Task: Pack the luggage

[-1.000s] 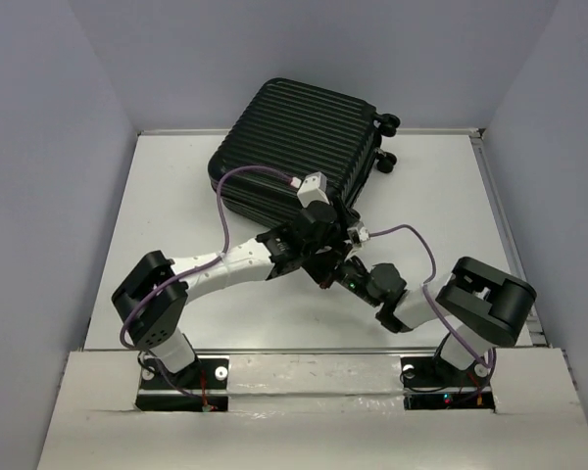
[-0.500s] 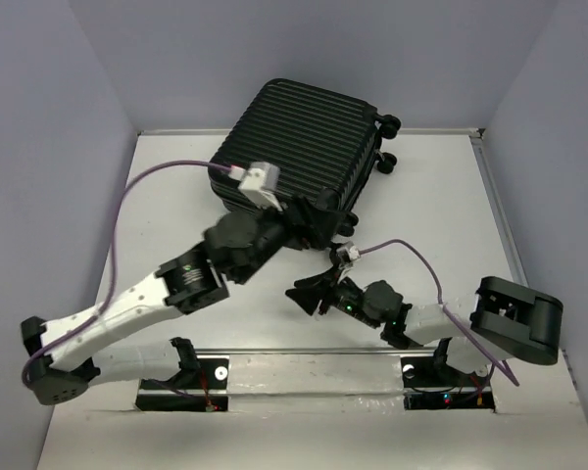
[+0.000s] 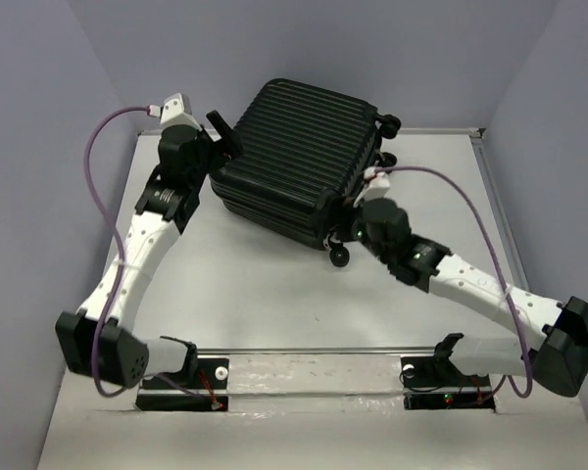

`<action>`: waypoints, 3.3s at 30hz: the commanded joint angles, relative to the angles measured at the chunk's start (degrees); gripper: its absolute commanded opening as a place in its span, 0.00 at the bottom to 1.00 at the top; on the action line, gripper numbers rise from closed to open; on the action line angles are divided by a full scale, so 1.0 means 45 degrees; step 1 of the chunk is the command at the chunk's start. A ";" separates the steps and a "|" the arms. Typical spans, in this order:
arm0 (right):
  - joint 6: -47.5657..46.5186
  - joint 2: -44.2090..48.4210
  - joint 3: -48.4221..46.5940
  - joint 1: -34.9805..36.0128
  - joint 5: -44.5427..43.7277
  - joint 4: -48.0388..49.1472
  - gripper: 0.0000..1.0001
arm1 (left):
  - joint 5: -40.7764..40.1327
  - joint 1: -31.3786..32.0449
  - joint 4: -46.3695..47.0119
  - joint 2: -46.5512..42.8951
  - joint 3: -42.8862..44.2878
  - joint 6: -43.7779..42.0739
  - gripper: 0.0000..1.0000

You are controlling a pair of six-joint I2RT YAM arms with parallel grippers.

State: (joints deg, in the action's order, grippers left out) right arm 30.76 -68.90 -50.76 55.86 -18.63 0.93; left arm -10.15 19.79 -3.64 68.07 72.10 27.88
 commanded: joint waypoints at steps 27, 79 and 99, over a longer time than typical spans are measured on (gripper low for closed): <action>-0.0898 -0.7326 -0.6143 -0.7453 0.9723 -0.1596 0.86 | 0.7411 -0.4203 0.2851 0.8059 -0.0155 0.2786 0.90; -0.3222 0.2816 0.5870 -0.4717 0.4611 0.4301 0.55 | 0.3661 -0.3597 -0.1906 -0.7569 -0.7896 0.0055 0.99; -0.5684 -0.1521 0.4895 -0.4717 0.4257 0.8602 0.50 | 0.4775 -0.3656 -0.1809 -0.7217 -0.8033 -0.0180 0.99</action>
State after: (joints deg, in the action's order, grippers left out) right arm 8.19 -73.45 -24.77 34.54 2.04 32.32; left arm 8.34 3.64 -13.80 35.14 36.56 27.62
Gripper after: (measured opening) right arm 0.519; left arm 0.986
